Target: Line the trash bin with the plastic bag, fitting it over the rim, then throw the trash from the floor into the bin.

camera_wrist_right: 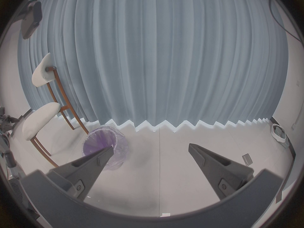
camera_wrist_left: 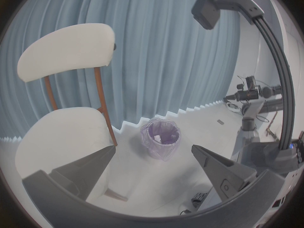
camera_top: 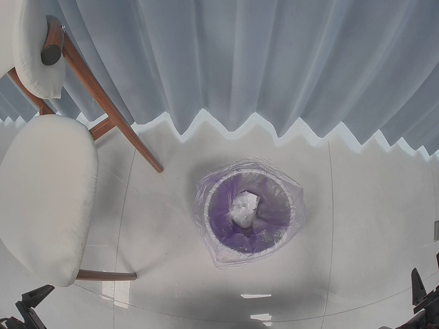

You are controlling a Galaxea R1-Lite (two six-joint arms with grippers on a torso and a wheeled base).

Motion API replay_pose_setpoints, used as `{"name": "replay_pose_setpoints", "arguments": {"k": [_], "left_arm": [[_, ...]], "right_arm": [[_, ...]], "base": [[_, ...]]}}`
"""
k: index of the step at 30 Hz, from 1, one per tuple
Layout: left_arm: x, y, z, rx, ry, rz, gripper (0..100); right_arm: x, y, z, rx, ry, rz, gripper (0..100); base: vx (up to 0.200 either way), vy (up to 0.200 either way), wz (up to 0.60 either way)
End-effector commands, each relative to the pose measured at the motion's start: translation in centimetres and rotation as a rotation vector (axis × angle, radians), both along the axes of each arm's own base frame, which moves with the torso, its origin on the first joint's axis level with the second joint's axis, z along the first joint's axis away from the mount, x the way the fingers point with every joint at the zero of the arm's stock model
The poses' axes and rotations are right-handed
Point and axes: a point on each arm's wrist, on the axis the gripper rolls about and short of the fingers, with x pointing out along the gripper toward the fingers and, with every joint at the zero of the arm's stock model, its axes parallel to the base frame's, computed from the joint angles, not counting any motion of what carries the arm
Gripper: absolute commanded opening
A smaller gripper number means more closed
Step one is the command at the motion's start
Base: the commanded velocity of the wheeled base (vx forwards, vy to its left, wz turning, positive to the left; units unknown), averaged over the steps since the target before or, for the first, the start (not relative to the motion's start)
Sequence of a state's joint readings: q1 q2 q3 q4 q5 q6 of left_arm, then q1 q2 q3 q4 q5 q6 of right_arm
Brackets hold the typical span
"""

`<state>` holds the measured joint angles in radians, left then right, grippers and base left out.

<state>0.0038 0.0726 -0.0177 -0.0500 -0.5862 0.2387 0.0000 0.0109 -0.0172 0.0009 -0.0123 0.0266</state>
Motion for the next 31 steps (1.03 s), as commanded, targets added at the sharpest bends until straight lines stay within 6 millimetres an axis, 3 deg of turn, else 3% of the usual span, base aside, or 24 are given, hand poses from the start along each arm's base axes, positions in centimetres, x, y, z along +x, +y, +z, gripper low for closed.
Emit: {"name": "replay_pose_setpoints", "arguments": {"k": [1,5,8,12,16,21,31], "left_arm": [[-0.3,0.3,-0.6,-0.116,0.006,0.130,100],[-0.1,1.4,-0.7,-0.238,0.013,0.638,100],[-0.1,1.4,-0.7,-0.271,0.022,0.639,100],[-0.1,1.2,-0.7,-0.148,-0.005,0.554,100],[-0.1,1.5,-0.7,-0.286,0.012,0.705,100],[-0.1,1.2,-1.2,-0.195,0.073,0.539,100],[-0.1,1.2,-1.2,-0.221,0.069,0.564,100]], "right_arm": [[0.0,0.0,-0.5,0.004,0.005,-0.003,100],[0.0,0.0,-0.5,0.006,0.005,-0.005,100],[0.0,0.0,-0.5,0.004,0.004,-0.005,100],[0.0,0.0,-0.5,0.004,0.004,-0.005,100],[0.0,0.0,-0.5,0.004,0.004,-0.005,100],[0.0,0.0,-0.5,0.003,0.004,-0.005,100],[0.0,0.0,-0.5,-0.028,0.009,0.003,100]], "base": [[0.000,0.000,0.00],[0.000,0.000,0.00],[0.000,0.000,0.00],[0.000,0.000,0.00],[0.000,0.000,0.00],[0.000,0.000,0.00],[0.000,0.000,0.00]]}}
